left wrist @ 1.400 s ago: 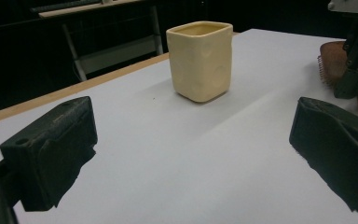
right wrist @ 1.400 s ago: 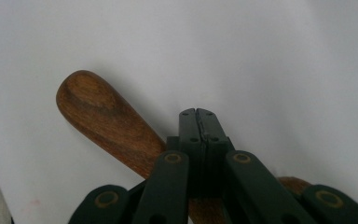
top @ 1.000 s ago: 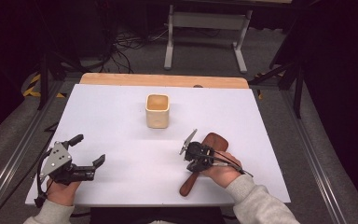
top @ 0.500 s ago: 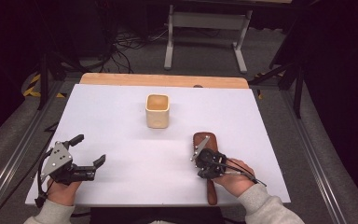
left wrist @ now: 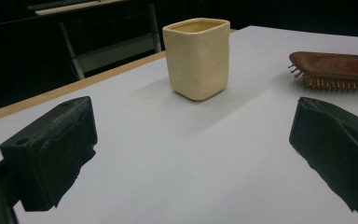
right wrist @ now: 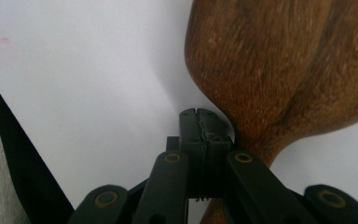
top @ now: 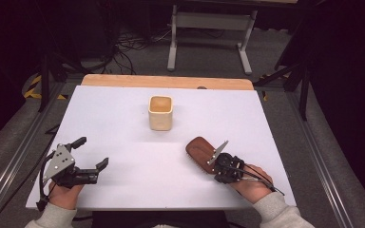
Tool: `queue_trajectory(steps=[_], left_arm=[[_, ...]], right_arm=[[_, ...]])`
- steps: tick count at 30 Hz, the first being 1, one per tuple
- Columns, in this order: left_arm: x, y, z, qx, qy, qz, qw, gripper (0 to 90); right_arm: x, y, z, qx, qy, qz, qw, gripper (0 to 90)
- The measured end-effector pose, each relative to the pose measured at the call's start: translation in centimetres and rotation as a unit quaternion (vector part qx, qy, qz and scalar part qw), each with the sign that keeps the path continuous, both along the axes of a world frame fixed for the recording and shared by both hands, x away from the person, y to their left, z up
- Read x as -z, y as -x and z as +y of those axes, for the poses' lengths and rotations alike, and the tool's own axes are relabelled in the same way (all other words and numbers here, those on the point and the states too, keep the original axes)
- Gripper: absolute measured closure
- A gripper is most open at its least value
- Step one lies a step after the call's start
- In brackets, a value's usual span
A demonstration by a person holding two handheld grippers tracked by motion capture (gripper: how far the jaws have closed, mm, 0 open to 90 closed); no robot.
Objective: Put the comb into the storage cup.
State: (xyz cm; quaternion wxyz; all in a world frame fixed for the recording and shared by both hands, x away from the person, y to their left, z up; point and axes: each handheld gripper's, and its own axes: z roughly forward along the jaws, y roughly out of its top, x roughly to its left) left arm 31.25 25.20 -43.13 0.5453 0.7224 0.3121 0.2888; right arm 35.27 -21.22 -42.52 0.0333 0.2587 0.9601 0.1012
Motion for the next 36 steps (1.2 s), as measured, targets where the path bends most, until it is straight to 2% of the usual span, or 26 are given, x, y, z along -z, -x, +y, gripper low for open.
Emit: queue_trajectory(steps=[7, 10, 18, 19, 20, 21, 24, 26, 27, 28, 31, 36], left_arm=[[0.0, 0.0, 0.0, -0.001, 0.002, -0.001, 1.0000, 1.6], [0.0, 0.0, 0.1, -0.001, 0.005, -0.001, 1.0000, 1.2], [0.0, 0.0, 0.1, -0.001, 0.003, -0.004, 1.0000, 0.7], [0.0, 0.0, 0.1, -0.001, 0.003, -0.004, 1.0000, 0.7], [0.0, 0.0, 0.1, -0.001, 0.003, -0.004, 1.0000, 0.7], [0.0, 0.0, 0.1, -0.001, 0.002, -0.004, 1.0000, 0.7], [0.0, 0.0, 0.1, -0.001, 0.003, -0.004, 1.0000, 0.7], [0.0, 0.1, 0.1, -0.001, 0.003, -0.004, 1.0000, 0.7], [0.0, 0.0, 0.1, 0.000, 0.003, -0.004, 1.0000, 0.7], [0.0, 0.0, 0.1, 0.000, 0.003, -0.004, 1.0000, 0.7], [0.0, 0.0, 0.1, 0.000, 0.004, -0.005, 1.0000, 0.7], [0.0, 0.0, 0.2, 0.000, 0.003, -0.005, 1.0000, 0.7]], right_arm=[[-0.2, 0.2, -0.4, 0.005, -0.006, 0.002, 1.0000, 87.6], [-0.6, 0.5, -0.4, 0.000, -0.020, 0.001, 0.9998, 83.6], [-2.0, 1.4, -0.6, 0.018, -0.056, -0.010, 0.9982, 59.3], [-2.0, 1.4, -0.6, 0.018, -0.056, -0.010, 0.9982, 59.3], [-2.2, 1.5, -0.7, 0.021, -0.059, -0.016, 0.9979, 53.1], [-2.3, 1.5, -0.9, 0.033, -0.058, -0.025, 0.9975, 39.5], [-2.3, 1.4, -1.0, 0.043, -0.058, -0.033, 0.9968, 30.6], [-2.2, 1.1, -1.3, 0.061, -0.059, -0.048, 0.9953, 13.7], [-2.1, 1.0, -1.3, 0.067, -0.057, -0.052, 0.9948, 8.8], [-2.1, 1.0, -1.3, 0.067, -0.057, -0.052, 0.9948, 8.8], [-1.8, 0.7, -1.5, 0.083, -0.053, -0.063, 0.9932, 0.9], [-1.3, 0.1, -1.9, 0.102, -0.052, -0.064, 0.9914, 0.1]])
